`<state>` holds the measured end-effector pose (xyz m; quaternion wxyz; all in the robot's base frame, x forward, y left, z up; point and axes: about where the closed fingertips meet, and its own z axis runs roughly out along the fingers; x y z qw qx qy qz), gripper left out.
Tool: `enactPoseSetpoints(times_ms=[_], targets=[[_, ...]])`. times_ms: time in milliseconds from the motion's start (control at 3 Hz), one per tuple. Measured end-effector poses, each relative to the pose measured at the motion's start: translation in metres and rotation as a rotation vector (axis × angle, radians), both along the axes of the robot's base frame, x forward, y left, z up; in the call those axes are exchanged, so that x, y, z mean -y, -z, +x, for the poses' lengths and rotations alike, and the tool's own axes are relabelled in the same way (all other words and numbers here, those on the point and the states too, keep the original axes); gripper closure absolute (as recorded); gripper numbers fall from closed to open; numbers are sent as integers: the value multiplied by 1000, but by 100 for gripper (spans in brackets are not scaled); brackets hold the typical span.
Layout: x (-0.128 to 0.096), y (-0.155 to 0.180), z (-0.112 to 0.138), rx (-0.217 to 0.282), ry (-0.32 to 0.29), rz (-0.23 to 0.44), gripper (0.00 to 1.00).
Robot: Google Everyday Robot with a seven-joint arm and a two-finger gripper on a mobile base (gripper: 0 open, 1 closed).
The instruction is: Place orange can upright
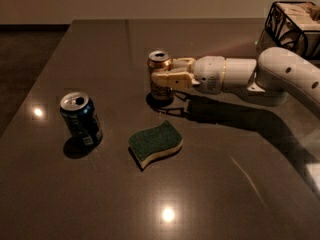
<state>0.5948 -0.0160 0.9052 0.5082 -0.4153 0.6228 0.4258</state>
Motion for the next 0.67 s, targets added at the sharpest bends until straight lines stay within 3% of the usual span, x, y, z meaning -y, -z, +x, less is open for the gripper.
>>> enactPoseSetpoints(times_ms=[333, 667], targets=[[-2, 3, 2, 10, 8, 23, 1], [-3, 3, 2, 10, 6, 23, 0]])
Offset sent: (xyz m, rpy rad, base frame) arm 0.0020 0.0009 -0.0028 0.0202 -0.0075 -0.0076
